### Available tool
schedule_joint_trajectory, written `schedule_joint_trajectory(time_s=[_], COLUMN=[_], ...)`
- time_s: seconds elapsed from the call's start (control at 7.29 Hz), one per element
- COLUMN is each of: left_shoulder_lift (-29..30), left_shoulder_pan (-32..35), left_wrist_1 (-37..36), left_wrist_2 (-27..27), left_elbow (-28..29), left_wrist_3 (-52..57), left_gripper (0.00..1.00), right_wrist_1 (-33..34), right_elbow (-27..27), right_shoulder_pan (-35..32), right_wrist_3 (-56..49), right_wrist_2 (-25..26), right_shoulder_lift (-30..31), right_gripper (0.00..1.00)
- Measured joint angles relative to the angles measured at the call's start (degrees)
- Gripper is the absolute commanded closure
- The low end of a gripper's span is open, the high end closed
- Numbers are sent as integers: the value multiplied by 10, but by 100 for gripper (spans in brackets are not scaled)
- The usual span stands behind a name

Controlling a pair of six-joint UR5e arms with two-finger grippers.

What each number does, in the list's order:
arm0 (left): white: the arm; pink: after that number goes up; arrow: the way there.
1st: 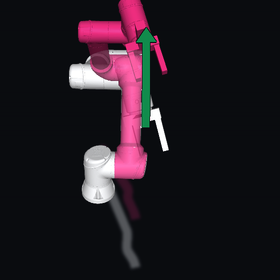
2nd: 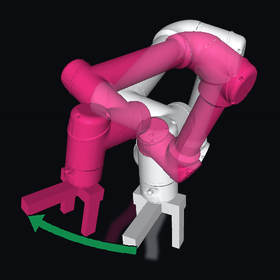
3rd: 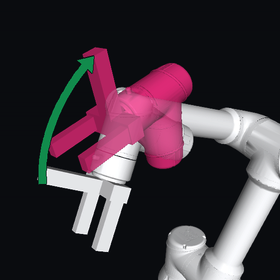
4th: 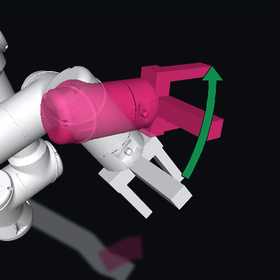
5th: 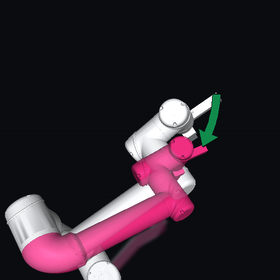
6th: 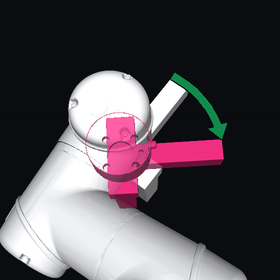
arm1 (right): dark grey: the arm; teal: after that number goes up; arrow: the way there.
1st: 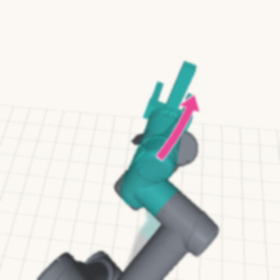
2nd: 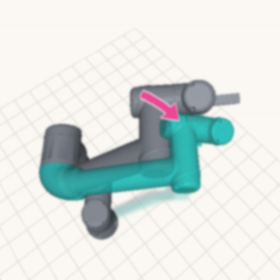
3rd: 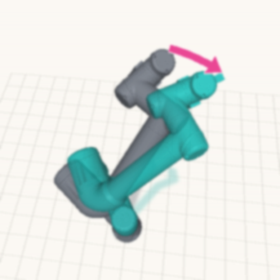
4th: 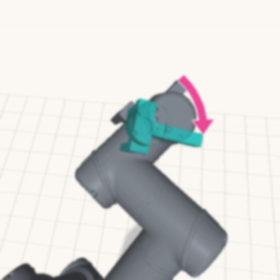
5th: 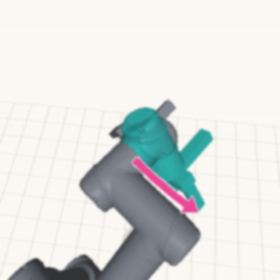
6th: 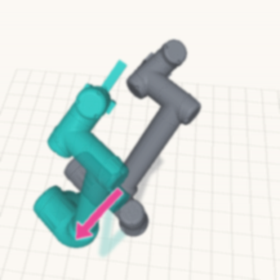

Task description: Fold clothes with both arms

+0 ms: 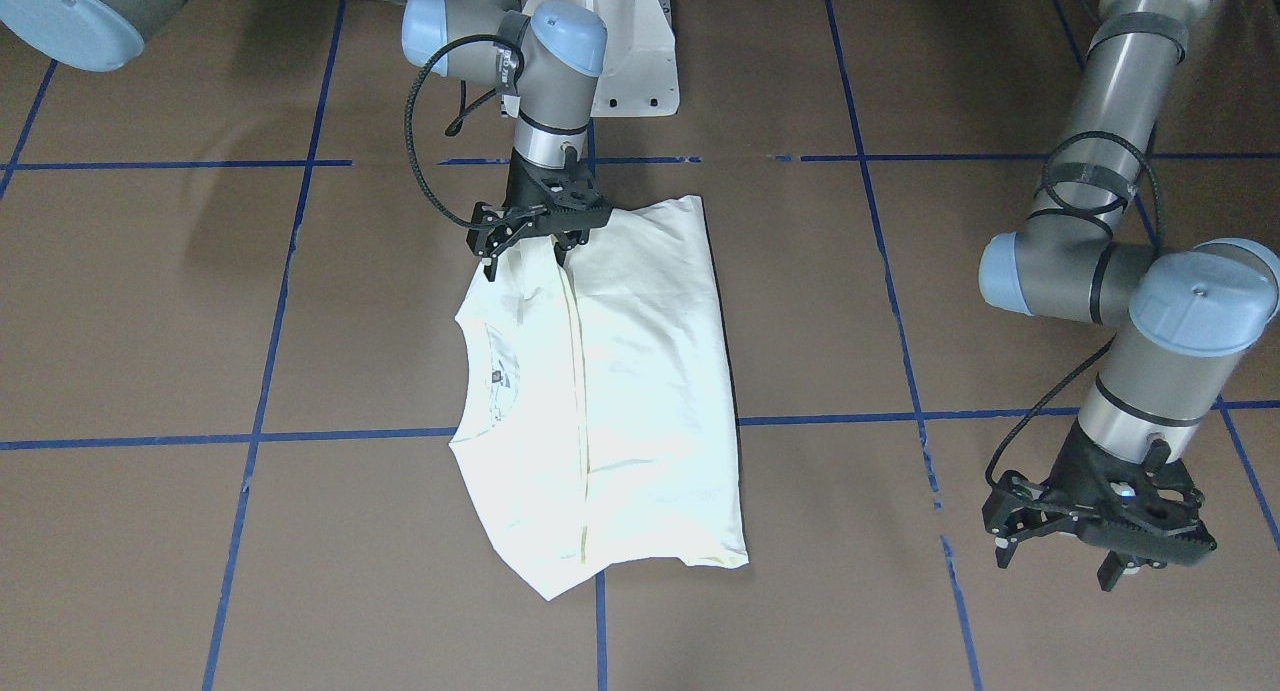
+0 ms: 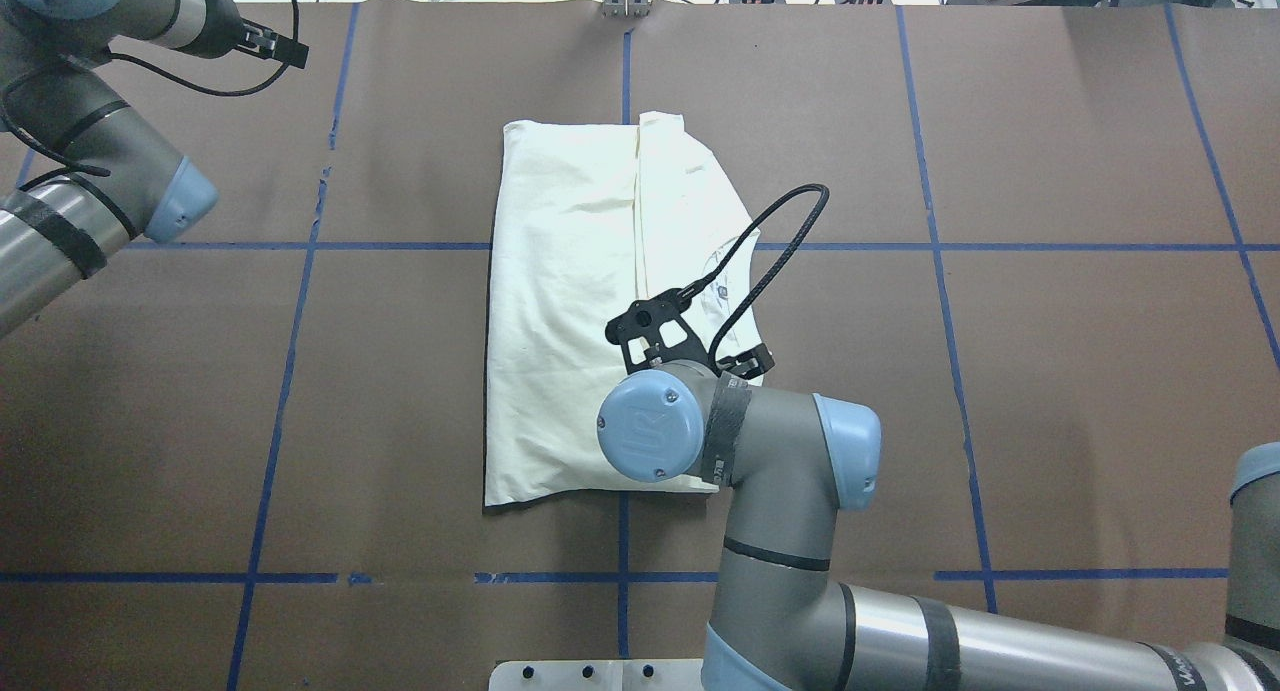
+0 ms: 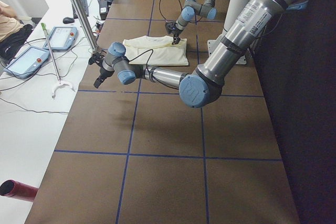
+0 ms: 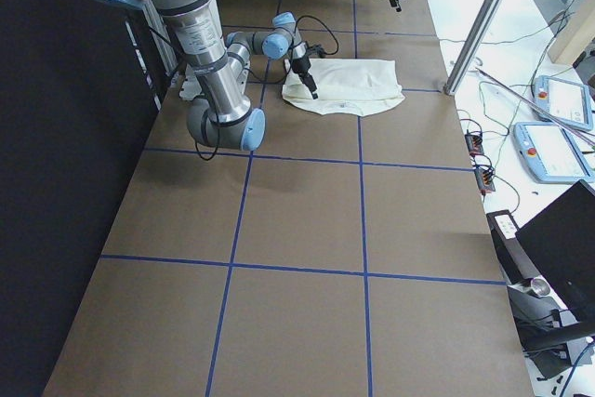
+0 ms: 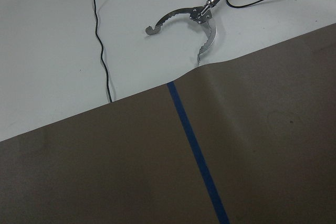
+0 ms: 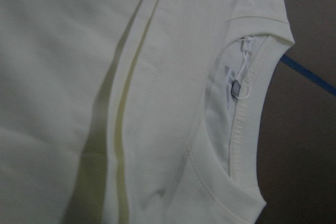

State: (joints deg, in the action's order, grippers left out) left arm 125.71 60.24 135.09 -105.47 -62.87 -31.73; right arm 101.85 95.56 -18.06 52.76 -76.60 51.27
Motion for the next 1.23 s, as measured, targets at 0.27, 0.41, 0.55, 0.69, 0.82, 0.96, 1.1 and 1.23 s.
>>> schedule_joint_trajectory(time_s=[0.27, 0.41, 0.55, 0.69, 0.82, 0.96, 1.1, 1.23], left_shoulder_lift=[1, 1, 1, 1, 1, 1, 1, 0], left_shoulder_pan=[-1, -1, -1, -1, -1, -1, -1, -1], left_wrist_1=[0, 0, 0, 0, 0, 0, 0, 0], left_wrist_2=[0, 0, 0, 0, 0, 0, 0, 0], left_elbow=[-2, -4, -6, -7, -8, -9, -10, -11], left_wrist_3=[0, -1, -1, -1, -2, -2, -2, -3], left_gripper=[0, 0, 0, 0, 0, 0, 0, 0], right_wrist_1=[10, 11, 11, 9, 4, -4, -21, -50], right_elbow=[56, 83, 103, 117, 121, 117, 101, 65], right_shoulder_pan=[-15, -18, -20, -27, -42, -59, -75, -89], right_wrist_3=[-23, -27, -28, -27, -25, -23, -21, -20], right_wrist_2=[-5, -5, -5, -9, -22, -41, -60, -77], right_shoulder_lift=[63, 97, 123, 134, 126, 103, 69, 29], right_gripper=[0, 0, 0, 0, 0, 0, 0, 0])
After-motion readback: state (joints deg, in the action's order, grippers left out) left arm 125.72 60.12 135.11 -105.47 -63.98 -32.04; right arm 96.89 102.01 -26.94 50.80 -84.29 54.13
